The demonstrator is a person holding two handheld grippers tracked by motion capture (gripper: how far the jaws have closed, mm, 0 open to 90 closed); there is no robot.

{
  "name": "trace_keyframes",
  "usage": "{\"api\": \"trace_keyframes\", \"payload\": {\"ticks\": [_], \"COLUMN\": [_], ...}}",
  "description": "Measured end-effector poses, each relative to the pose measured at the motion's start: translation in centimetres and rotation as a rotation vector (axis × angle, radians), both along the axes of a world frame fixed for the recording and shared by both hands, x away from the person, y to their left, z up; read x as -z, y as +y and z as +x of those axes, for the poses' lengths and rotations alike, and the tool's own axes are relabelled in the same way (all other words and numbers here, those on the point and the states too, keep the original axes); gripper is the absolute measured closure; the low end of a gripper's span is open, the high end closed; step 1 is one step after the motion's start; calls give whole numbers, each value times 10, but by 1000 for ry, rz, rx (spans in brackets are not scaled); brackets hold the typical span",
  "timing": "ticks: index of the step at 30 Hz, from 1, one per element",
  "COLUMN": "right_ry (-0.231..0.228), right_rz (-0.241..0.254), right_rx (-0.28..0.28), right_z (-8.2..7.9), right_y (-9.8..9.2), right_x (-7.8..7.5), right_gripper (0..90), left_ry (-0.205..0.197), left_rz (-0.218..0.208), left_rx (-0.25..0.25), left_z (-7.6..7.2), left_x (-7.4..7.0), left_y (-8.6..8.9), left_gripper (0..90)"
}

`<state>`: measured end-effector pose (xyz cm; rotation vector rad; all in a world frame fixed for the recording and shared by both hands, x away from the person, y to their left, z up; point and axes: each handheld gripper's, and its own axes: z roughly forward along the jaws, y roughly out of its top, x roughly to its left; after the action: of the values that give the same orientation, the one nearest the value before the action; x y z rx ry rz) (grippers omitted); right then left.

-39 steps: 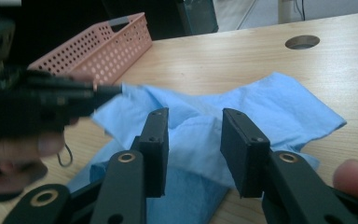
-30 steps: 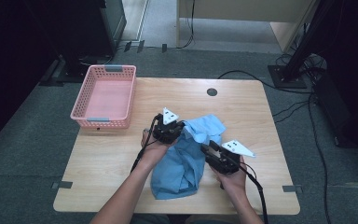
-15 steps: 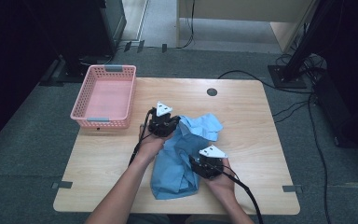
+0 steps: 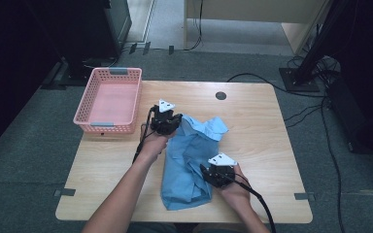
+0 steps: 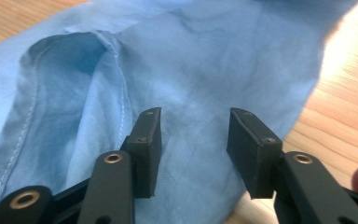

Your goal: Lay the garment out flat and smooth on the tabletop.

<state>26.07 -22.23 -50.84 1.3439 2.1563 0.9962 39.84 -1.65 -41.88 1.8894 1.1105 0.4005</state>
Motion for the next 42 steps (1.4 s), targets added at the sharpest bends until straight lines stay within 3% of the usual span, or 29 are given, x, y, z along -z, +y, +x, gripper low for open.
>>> {"api": "trace_keyframes", "payload": {"ticks": [6, 16, 22, 27, 33, 38, 42], "right_ry": [4, 11, 19, 22, 29, 32, 24], "right_rz": [-2, -5, -10, -10, -13, -12, -10], "right_rx": [7, 33, 51, 72, 90, 100, 99], "right_z": [-7, -27, -35, -39, -42, -42, -43], "right_y": [-20, -44, -54, -58, -61, -61, -61], "right_x": [-1, -2, -3, -3, -4, -4, -4], "right_gripper": [569, 569, 569, 569, 568, 568, 567], "left_ry": [15, 32, 80, 109, 108, 107, 127], "left_rz": [15, 58, 71, 41, 8, 36, 26], "left_rx": [-24, -25, -71, -125, -163, -81, -46], "left_z": [12, 29, 44, 52, 55, 40, 27], "left_x": [3, 9, 17, 16, 9, 11, 19], "left_y": [3, -11, -12, -5, 6, -2, -8], "left_gripper": [900, 893, 852, 805, 772, 720, 693]}}
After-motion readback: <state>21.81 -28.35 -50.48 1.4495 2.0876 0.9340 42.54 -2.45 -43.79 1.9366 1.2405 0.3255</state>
